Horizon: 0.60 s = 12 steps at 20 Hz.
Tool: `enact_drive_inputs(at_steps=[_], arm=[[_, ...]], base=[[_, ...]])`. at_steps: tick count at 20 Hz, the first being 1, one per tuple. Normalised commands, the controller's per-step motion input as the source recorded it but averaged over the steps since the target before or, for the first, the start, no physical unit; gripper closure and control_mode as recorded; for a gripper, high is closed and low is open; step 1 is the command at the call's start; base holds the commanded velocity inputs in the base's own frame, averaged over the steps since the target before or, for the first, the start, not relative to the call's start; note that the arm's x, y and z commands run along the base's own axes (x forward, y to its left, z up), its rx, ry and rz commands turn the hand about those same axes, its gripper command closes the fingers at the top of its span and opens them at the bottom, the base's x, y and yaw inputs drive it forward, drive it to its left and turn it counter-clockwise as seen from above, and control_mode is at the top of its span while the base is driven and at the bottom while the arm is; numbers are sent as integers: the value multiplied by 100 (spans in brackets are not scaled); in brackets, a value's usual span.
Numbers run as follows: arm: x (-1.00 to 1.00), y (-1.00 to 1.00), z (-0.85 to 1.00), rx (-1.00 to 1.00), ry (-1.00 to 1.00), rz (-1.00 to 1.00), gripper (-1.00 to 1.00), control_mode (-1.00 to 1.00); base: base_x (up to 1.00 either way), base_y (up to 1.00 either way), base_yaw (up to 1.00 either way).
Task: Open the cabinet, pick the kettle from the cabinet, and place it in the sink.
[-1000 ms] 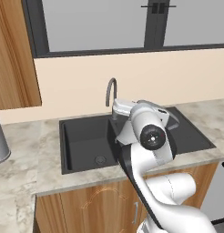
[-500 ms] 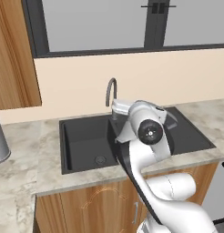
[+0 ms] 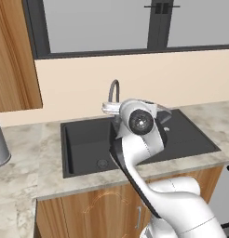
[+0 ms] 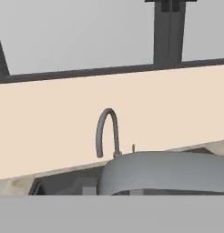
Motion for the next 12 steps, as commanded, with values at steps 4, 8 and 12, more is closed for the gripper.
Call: enact_drive_inputs(at_steps=[4,8,12], arm=[[9,26,-16,-8,0,21,100,-100],[2,20,-21,-5,0,34,100,-100],[2,20,-21,-2,0,38,100,-100]], base=[[0,0,0],[0,0,0],[0,0,0]])
